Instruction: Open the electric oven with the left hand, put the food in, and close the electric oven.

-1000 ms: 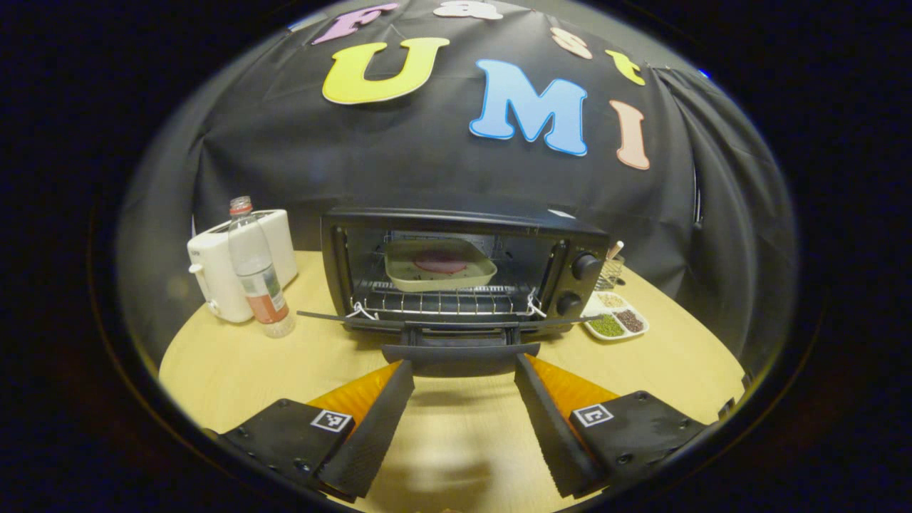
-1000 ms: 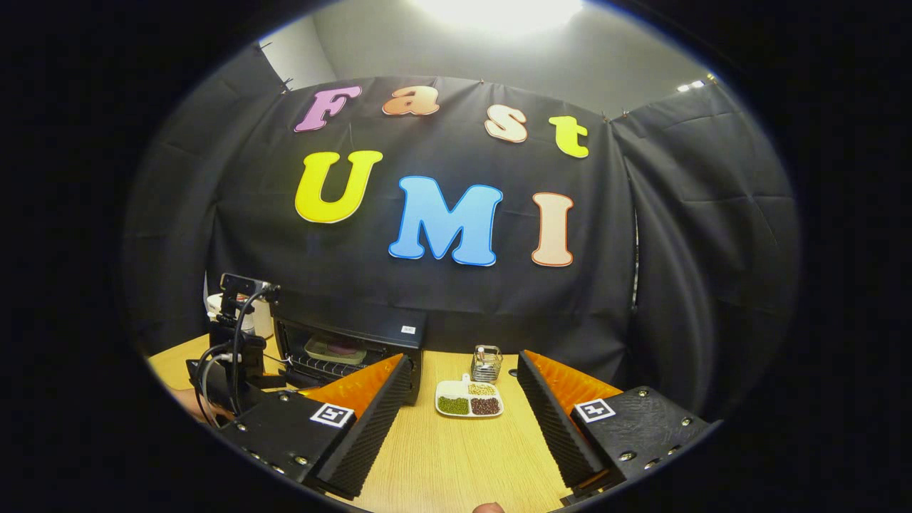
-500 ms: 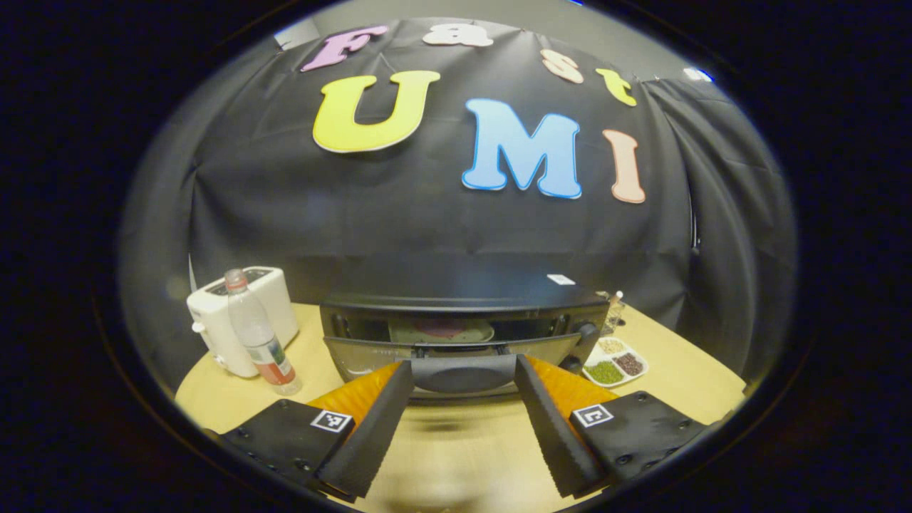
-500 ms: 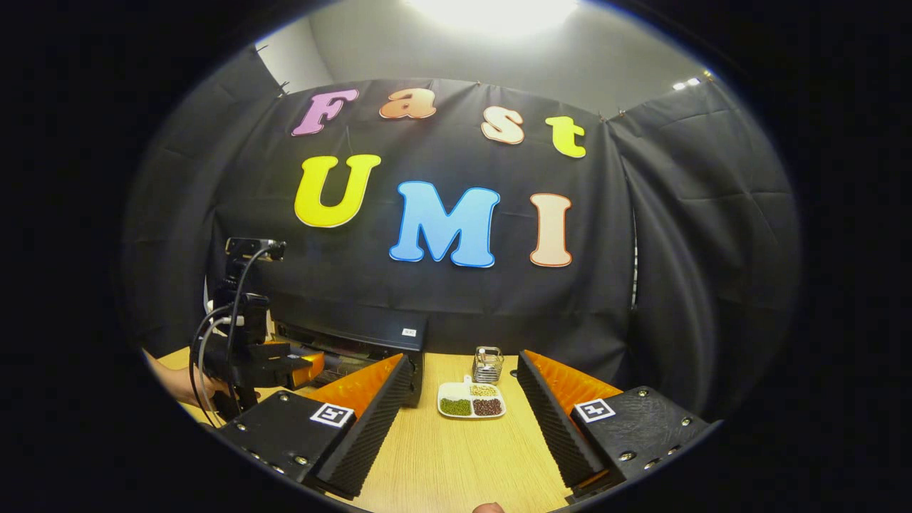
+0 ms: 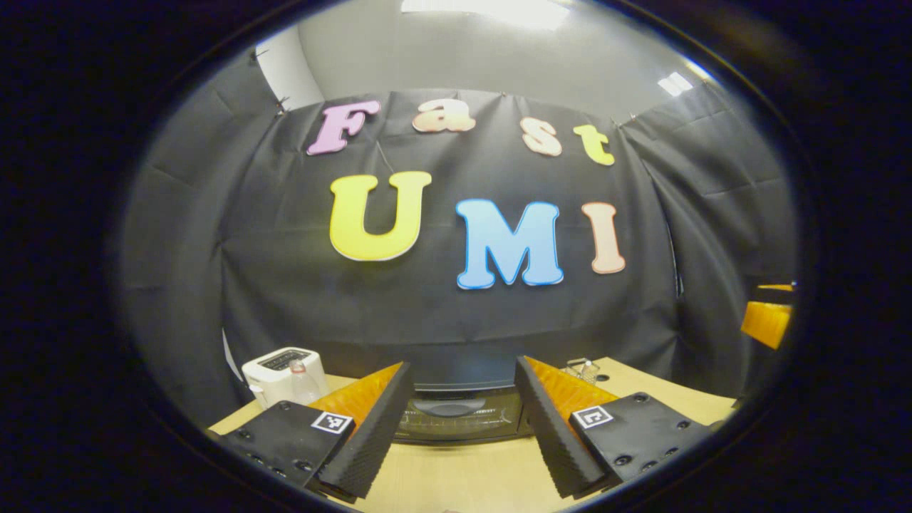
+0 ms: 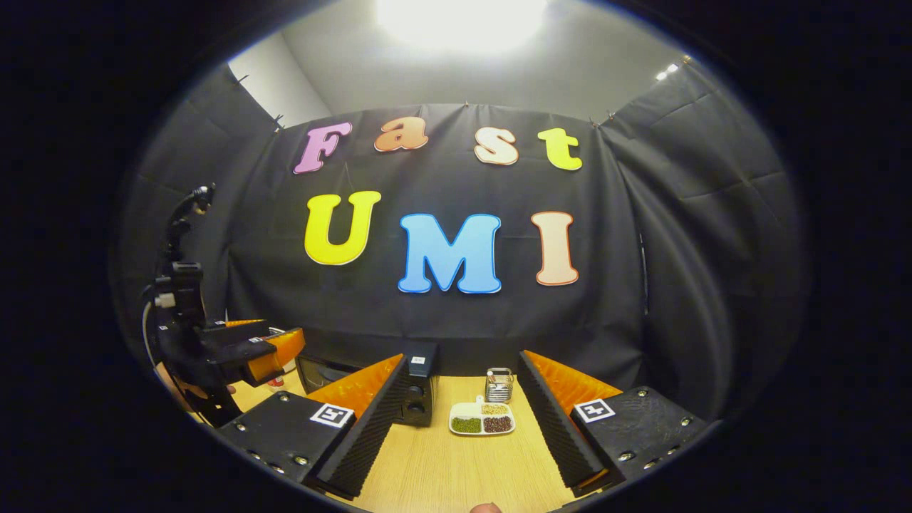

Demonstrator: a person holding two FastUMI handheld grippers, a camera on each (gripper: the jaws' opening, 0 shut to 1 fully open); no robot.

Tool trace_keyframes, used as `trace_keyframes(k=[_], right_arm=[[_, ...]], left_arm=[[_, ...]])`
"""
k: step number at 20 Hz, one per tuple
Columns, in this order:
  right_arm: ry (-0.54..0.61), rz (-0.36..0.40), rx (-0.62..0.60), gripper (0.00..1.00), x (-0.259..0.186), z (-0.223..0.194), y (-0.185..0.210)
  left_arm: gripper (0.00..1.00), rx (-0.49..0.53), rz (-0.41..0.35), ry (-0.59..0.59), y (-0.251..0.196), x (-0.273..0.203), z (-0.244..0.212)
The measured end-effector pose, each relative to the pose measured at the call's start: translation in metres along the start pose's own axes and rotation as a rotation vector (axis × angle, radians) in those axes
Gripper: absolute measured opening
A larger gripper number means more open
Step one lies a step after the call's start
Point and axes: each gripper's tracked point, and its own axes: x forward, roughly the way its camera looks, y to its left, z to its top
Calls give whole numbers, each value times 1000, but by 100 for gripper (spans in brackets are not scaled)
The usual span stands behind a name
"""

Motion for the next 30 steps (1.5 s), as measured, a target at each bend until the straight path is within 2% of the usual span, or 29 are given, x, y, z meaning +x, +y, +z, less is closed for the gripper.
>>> trace_keyframes(k=[3, 6, 9, 12, 20, 22, 23, 24, 30], right_arm=[[-25, 16, 8, 97, -13, 7, -13], [-25, 36, 8, 97, -23, 6, -17], [-31, 45, 21, 97, -36, 10, -15], [-24, 42, 31, 97, -51, 12, -10], [-44, -32, 36, 97, -88, 16, -3], [-52, -38, 32, 97, -97, 20, -1], [-46, -39, 29, 97, -99, 20, 1], [-41, -39, 26, 97, -97, 17, 1], [-39, -40, 13, 97, -106, 20, 10]], left_arm=[[100, 39, 18, -43, -20, -42, 28], [100, 26, 55, -56, -28, -79, 38], [100, -17, 82, -56, -23, -111, 42], [100, -14, 101, -50, -9, -138, 43], [100, 13, 102, -78, 24, -179, 60], [100, 14, 106, -84, 31, -186, 63], [96, 13, 107, -84, 33, -190, 60], [100, 15, 107, -85, 35, -194, 61], [100, 20, 112, -82, 46, -203, 60]])
